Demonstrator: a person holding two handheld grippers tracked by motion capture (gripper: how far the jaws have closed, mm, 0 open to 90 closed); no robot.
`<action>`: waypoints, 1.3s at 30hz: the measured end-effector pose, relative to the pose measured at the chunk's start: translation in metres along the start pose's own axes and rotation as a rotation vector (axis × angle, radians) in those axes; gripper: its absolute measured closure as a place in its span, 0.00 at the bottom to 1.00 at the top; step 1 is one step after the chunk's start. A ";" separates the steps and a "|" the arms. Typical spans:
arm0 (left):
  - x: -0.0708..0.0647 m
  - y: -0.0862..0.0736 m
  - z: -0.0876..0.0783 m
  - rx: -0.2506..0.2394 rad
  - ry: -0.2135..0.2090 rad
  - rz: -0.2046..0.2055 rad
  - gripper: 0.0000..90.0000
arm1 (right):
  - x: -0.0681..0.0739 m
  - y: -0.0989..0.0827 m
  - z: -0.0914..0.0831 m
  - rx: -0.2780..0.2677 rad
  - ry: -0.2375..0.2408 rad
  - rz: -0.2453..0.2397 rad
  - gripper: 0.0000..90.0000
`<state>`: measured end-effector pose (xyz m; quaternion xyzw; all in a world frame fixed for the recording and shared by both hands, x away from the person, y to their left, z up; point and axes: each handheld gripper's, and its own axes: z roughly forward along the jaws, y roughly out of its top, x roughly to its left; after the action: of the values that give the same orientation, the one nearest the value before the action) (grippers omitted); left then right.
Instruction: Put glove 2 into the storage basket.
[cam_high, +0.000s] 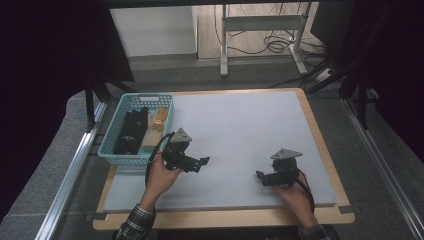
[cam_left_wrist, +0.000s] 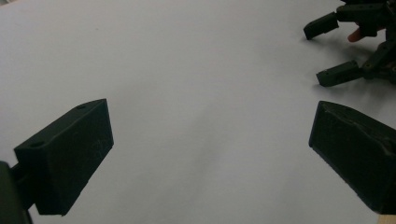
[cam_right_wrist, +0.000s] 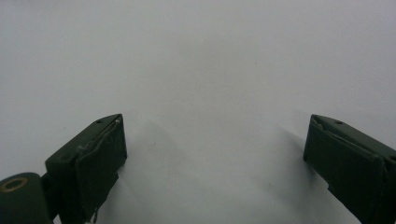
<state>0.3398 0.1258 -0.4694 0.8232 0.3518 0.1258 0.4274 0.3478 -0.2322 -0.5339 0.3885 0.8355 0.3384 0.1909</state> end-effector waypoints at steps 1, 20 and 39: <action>-0.002 -0.002 0.002 0.001 -0.004 0.002 0.00 | 0.000 0.000 0.000 0.000 0.000 0.000 0.06; -0.018 -0.035 0.042 0.059 -0.082 -0.003 0.00 | 0.000 0.000 0.000 0.000 0.000 0.000 0.06; -0.035 -0.050 0.066 0.161 -0.015 0.086 0.00 | 0.000 0.000 0.000 -0.001 0.000 0.000 0.06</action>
<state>0.3243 0.0811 -0.5455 0.8702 0.3218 0.1093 0.3566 0.3477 -0.2321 -0.5339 0.3886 0.8352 0.3389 0.1911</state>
